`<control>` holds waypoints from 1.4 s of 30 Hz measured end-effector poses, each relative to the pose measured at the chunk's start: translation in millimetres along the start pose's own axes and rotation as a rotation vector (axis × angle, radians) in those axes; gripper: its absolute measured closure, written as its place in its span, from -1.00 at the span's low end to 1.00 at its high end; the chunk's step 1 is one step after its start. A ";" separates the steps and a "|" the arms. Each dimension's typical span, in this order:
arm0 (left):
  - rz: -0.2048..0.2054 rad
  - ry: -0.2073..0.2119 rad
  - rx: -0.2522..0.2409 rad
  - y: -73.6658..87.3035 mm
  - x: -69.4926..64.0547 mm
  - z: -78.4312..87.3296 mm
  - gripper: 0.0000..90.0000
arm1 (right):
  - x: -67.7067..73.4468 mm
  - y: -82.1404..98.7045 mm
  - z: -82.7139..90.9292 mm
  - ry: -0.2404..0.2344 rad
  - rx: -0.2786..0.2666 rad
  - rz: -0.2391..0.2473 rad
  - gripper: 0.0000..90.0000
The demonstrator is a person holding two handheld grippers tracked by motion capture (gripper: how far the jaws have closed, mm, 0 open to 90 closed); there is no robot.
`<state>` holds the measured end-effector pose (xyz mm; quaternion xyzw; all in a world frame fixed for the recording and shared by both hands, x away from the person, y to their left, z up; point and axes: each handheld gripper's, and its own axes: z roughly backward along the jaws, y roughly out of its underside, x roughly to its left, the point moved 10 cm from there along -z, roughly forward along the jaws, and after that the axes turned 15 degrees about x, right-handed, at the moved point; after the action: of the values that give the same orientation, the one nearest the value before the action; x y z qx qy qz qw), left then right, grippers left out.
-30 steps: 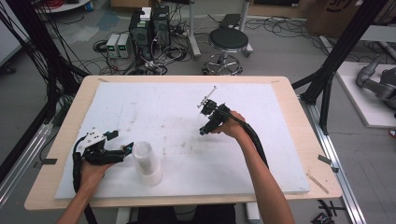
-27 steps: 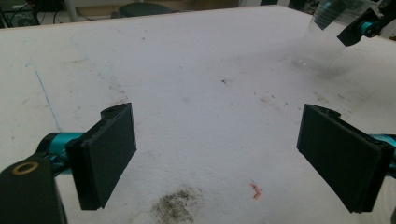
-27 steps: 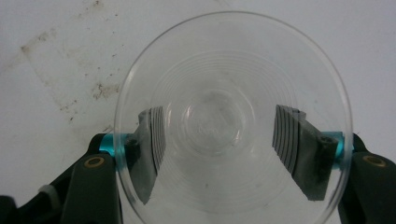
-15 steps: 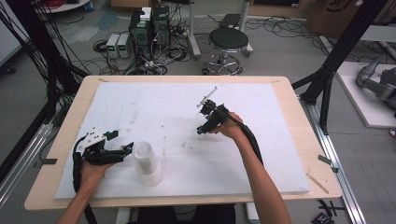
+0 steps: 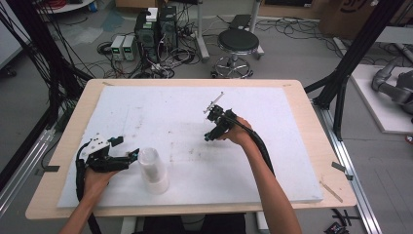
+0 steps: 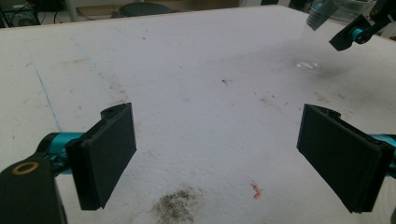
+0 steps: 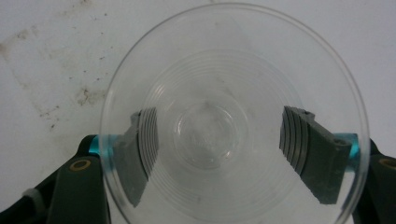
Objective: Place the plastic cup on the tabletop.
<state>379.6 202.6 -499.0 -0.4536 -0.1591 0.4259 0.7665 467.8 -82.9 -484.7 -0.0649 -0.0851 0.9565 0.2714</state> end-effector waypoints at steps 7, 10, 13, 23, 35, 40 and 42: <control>0.000 0.002 0.000 0.1 0.0 0.1 -0.74 | -0.3 -0.1 -2.8 0.002 0.005 -0.006 -0.52; 0.001 0.004 0.000 0.1 0.1 0.2 -0.74 | -0.4 -0.1 -1.5 0.000 0.000 -0.005 -0.53; 0.000 0.005 -0.001 0.1 0.0 0.2 -0.74 | -0.6 0.9 -1.4 -0.001 0.003 -0.015 -0.57; 0.002 0.006 0.000 0.1 0.2 0.2 -0.74 | 1.8 5.8 0.4 -0.016 -0.037 -0.035 -0.59; 0.002 0.009 -0.003 0.2 -0.2 0.4 -0.74 | -3.6 36.1 12.8 0.001 -0.140 -0.087 -0.59; 0.002 0.006 -0.001 0.3 0.1 0.2 -0.74 | -0.8 52.8 17.7 0.015 -0.216 -0.109 -0.60; 0.006 0.007 -0.003 0.2 0.5 0.4 -0.74 | -0.2 60.4 19.7 0.021 -0.249 -0.120 -0.59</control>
<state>379.6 203.3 -499.0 -0.4567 -0.1557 0.4266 0.7650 433.9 -136.2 -477.4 -0.1030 -0.2038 0.9199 0.3189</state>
